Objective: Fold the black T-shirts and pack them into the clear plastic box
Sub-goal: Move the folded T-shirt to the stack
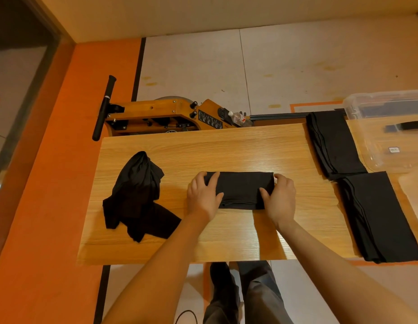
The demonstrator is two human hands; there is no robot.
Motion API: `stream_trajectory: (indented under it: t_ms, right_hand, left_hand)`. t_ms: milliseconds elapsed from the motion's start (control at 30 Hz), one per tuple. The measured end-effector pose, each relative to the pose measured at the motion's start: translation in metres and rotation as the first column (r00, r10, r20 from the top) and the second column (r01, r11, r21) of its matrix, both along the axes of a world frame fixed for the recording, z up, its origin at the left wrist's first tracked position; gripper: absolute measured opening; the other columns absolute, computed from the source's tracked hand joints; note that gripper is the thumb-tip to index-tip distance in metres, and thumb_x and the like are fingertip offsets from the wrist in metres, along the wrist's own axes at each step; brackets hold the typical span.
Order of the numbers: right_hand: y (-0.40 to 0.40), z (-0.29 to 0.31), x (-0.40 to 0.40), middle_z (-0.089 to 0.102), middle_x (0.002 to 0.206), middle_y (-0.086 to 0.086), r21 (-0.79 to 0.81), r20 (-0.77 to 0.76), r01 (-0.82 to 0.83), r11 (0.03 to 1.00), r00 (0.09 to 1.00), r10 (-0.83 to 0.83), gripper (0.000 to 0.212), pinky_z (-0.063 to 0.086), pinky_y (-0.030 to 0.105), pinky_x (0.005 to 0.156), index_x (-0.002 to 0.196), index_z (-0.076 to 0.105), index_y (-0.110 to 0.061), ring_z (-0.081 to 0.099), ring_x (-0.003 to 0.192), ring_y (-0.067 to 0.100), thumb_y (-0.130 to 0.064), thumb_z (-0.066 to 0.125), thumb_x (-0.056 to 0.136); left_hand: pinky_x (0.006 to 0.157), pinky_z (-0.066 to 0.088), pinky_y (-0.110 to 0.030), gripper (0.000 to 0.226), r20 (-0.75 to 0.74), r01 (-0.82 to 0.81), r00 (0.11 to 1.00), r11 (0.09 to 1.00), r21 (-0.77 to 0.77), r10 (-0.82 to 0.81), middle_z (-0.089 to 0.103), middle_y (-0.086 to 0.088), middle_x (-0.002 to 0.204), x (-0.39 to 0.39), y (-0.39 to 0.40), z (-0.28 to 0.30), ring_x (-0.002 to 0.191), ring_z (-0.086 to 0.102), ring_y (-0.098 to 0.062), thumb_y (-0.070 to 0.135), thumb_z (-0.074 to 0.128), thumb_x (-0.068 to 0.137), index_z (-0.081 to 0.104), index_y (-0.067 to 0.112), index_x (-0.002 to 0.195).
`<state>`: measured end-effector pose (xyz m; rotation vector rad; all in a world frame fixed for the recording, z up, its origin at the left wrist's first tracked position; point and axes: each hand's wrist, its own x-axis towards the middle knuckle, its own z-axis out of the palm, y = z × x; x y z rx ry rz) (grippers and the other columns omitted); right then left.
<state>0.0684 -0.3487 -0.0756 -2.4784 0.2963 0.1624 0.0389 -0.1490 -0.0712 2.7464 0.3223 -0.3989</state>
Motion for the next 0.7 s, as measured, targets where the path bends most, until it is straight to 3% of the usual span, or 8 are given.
stream_trajectory:
  t_ms: [67,133,267,367,467,567,633,700]
  right_hand:
    - [0.003,-0.001,0.003,0.051,0.133,0.018,0.101,-0.082,0.166,0.981,0.984,-0.158,0.062,0.043,0.042,0.101,0.138,0.044,-0.001,0.049,0.124,0.033,-0.026,0.071,0.088]
    - [0.003,-0.003,0.005,0.055,0.131,0.018,0.148,-0.139,0.233,0.961,0.967,-0.213,0.061,0.047,0.043,0.099,0.136,0.043,0.000,0.054,0.120,0.034,-0.027,0.071,0.089]
    - [0.002,-0.001,0.008,0.063,0.116,0.014,0.140,-0.207,0.199,0.970,0.964,-0.167,0.049,0.047,0.033,0.077,0.128,0.049,0.000,0.062,0.106,0.031,-0.020,0.071,0.089]
    - [-0.001,-0.004,0.012,0.066,0.101,0.012,0.144,-0.260,0.160,0.977,0.958,-0.118,0.031,0.041,0.027,0.064,0.111,0.059,-0.002,0.062,0.088,0.025,-0.016,0.072,0.087]
    - [-0.003,-0.005,0.014,0.062,0.080,0.006,0.182,-0.234,0.137,0.974,0.968,-0.093,0.014,0.039,0.025,0.053,0.086,0.060,-0.007,0.063,0.077,0.026,-0.011,0.074,0.082]
    - [-0.006,-0.002,0.010,0.057,0.071,0.002,0.233,-0.188,0.120,0.965,0.979,-0.076,0.019,0.038,0.024,0.052,0.076,0.055,-0.011,0.057,0.066,0.019,-0.009,0.073,0.082]
    - [-0.009,0.000,0.007,0.055,0.073,0.000,0.270,-0.193,0.114,0.956,0.979,-0.063,0.017,0.036,0.024,0.053,0.080,0.053,-0.011,0.053,0.066,0.013,-0.010,0.070,0.084]
    - [-0.011,0.000,0.005,0.055,0.076,-0.001,0.301,-0.187,0.110,0.947,0.981,-0.054,0.016,0.036,0.022,0.055,0.086,0.053,-0.010,0.053,0.068,0.012,-0.011,0.068,0.085]
  left_hand:
    - [0.112,0.028,-0.039,0.066,-0.024,-0.100,0.995,0.994,-0.042,0.099,0.020,-0.007,0.150,0.002,-0.006,0.001,0.136,0.024,-0.025,0.042,0.049,0.097,0.015,0.028,0.152]
    - [0.112,0.029,-0.040,0.065,-0.043,-0.183,0.983,0.980,-0.083,0.180,0.018,-0.007,0.151,0.004,-0.010,0.001,0.138,0.023,-0.026,0.042,0.048,0.098,0.016,0.028,0.152]
    - [0.113,0.030,-0.041,0.060,-0.094,-0.186,0.980,0.971,-0.148,0.173,0.015,-0.006,0.154,0.005,-0.011,-0.001,0.140,0.019,-0.026,0.038,0.052,0.097,0.025,0.030,0.150]
    - [0.109,0.033,-0.035,0.073,-0.079,-0.250,0.968,0.950,-0.185,0.240,0.024,-0.008,0.147,0.004,-0.012,-0.004,0.134,0.028,-0.025,0.032,0.062,0.092,0.020,0.029,0.152]
    - [0.105,0.039,-0.036,0.078,-0.092,-0.464,0.884,0.836,-0.293,0.458,0.038,-0.011,0.141,0.008,-0.016,-0.001,0.130,0.039,-0.027,0.031,0.068,0.088,0.023,0.016,0.150]
    - [0.095,0.049,-0.043,0.053,-0.206,-0.630,0.771,0.672,-0.390,0.603,0.056,-0.014,0.127,0.016,-0.015,-0.003,0.112,0.056,-0.030,0.031,0.066,0.090,0.042,0.006,0.131]
    - [0.093,0.050,-0.043,0.049,-0.261,-0.644,0.762,0.651,-0.401,0.593,0.059,-0.015,0.125,0.017,-0.012,-0.003,0.109,0.058,-0.031,0.028,0.064,0.091,0.046,0.004,0.129]
    - [0.099,0.046,-0.040,0.056,-0.260,-0.616,0.787,0.683,-0.392,0.560,0.051,-0.014,0.137,0.017,-0.010,-0.002,0.122,0.052,-0.031,0.026,0.063,0.092,0.042,0.004,0.139]
